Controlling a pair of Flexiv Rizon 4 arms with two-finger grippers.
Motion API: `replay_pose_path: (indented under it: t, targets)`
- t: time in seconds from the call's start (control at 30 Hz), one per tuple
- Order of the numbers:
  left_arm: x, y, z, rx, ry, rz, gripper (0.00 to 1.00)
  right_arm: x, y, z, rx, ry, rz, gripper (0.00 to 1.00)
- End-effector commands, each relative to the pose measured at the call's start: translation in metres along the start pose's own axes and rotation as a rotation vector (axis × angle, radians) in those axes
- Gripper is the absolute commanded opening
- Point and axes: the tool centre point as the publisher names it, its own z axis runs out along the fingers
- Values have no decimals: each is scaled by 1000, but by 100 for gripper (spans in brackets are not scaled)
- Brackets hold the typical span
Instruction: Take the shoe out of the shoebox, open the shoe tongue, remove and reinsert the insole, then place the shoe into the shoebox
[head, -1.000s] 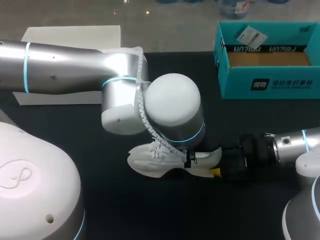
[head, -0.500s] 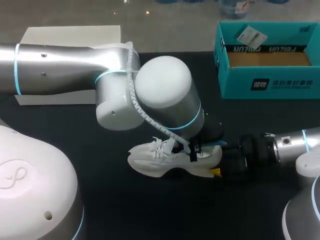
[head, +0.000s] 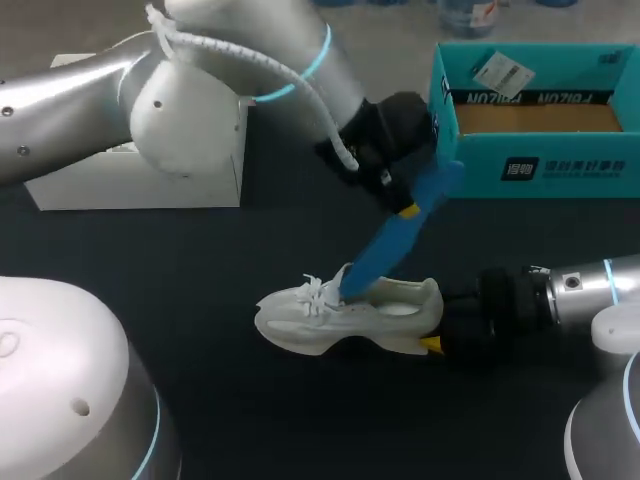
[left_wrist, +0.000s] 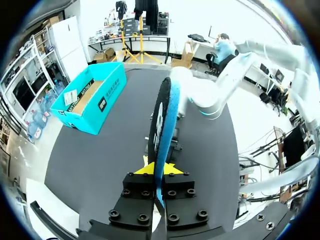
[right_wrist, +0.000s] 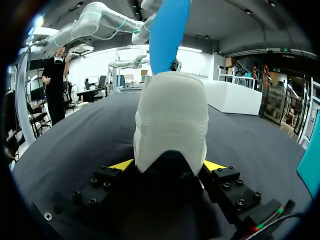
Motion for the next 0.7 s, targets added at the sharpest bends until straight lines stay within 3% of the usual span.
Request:
replay_pose_path:
  t: [0.03,0.1,0.7]
  targets:
    - [-7,5,-59,166,200,-32,0,1,-5,6,5,0,1,0]
    - [-8,1,-73,198,197,-69,0,1,-5,6,5,0,1,0]
    - [-8,1,-73,198,197,-69,0,1,-5,6,5,0,1,0]
